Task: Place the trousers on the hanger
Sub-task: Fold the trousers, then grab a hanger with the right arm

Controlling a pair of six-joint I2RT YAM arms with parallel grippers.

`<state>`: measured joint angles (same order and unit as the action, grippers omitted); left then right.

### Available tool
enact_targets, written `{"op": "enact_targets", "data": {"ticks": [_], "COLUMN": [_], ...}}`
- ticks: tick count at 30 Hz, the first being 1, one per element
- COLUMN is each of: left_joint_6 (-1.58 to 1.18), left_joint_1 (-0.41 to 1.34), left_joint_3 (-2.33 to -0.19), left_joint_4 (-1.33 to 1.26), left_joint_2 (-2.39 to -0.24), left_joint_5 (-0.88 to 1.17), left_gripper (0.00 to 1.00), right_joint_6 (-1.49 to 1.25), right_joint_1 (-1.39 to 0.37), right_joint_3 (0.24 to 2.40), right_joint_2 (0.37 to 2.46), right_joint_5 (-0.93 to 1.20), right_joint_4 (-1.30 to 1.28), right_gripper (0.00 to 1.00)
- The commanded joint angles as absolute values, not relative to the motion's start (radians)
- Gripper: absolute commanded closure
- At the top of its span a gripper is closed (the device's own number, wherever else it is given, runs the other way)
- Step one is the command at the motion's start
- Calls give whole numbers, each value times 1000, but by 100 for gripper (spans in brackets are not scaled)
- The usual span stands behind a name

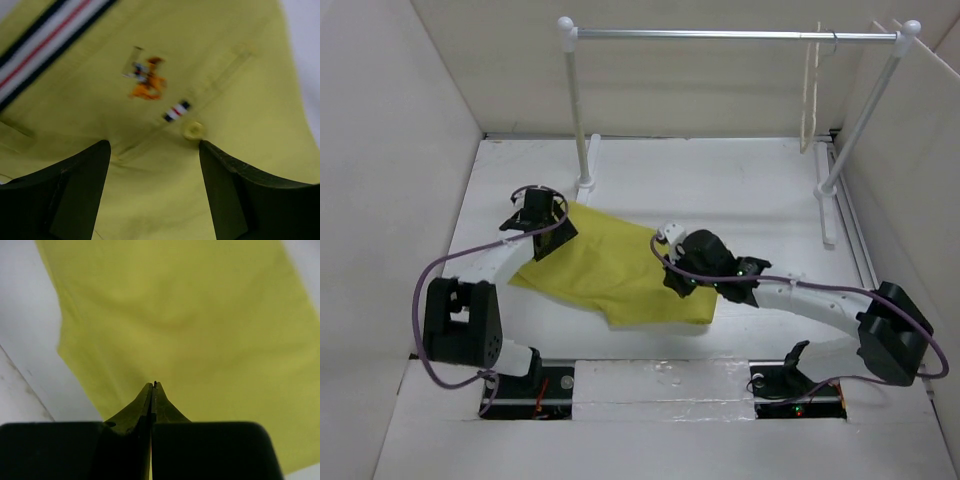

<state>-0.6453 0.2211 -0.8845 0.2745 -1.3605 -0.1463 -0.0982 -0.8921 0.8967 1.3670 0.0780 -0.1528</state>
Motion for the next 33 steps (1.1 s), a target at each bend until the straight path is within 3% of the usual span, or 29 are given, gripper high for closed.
{"op": "enact_targets", "data": {"ticks": [1, 5, 12, 15, 17, 18, 19, 20, 21, 22, 23, 24, 25, 27, 28, 29, 30, 31, 33], "left_joint_6": [-626, -647, -689, -672, -663, -655, -649, -646, -644, -644, -644, -635, -626, -599, -580, -572, -568, -565, -586], "left_joint_1": [89, -13, -274, -275, -275, -229, -194, -143, -39, 68, 69, 169, 220, 376, 476, 520, 556, 587, 641], "left_joint_3": [-858, -830, -684, -702, -753, -782, -869, -912, -954, -1045, -1046, -1101, -1136, -1233, -1294, -1295, -1305, -1310, -1293], "left_joint_4": [183, 241, 259, 281, 287, 287, 299, 329, 328, 295, 295, 284, 282, 307, 327, 327, 336, 336, 333], "left_joint_2": [-1409, -1477, -1483, -1398, -1286, -1251, -1206, -1201, -1197, -1181, -1181, -1189, -1201, -1254, -1296, -1296, -1305, -1311, -1321], "left_joint_5": [-14, -54, 87, 115, 142, 155, 143, 121, 97, 81, 72, 71, 66, 11, -59, -60, -69, -72, -60], "left_gripper": [32, 32, 34, 34, 37, 41, 44, 49, 67, 100, 100, 100, 100, 100, 100, 100, 100, 100, 100], "right_joint_6": [-150, -207, -269, -190, -128, -64, -33, -14, 106, 246, 247, 293, 348, 403, 482, 483, 509, 517, 525], "right_joint_1": [-867, -818, -859, -842, -842, -842, -842, -821, -795, -679, -678, -629, -523, -412, -256, -255, -201, -98, 10], "right_joint_3": [724, 557, 399, 527, 660, 822, 909, 996, 1173, 1351, 1430, 1496, 1562, 1722, 1799, 1848, 1903, 1952, 2067], "right_joint_2": [1298, 1214, 1143, 1105, 1050, 1030, 1014, 1002, 1006, 1052, 1052, 1069, 1086, 1143, 1205, 1206, 1239, 1271, 1360], "right_joint_5": [15, 11, -22, -8, 11, 6, -49, -93, -106, -139, -140, -143, -138, -83, -19, -18, -8, 24, 155], "right_joint_4": [-134, -123, -127, -251, -414, -461, -548, -586, -621, -705, -706, -718, -722, -680, -648, -647, -666, -699, -730], "right_gripper": [100, 100, 100, 100, 88, 81, 62, 52, 46, 44, 59, 85, 99, 100, 100, 100, 93, 58, 29]}}
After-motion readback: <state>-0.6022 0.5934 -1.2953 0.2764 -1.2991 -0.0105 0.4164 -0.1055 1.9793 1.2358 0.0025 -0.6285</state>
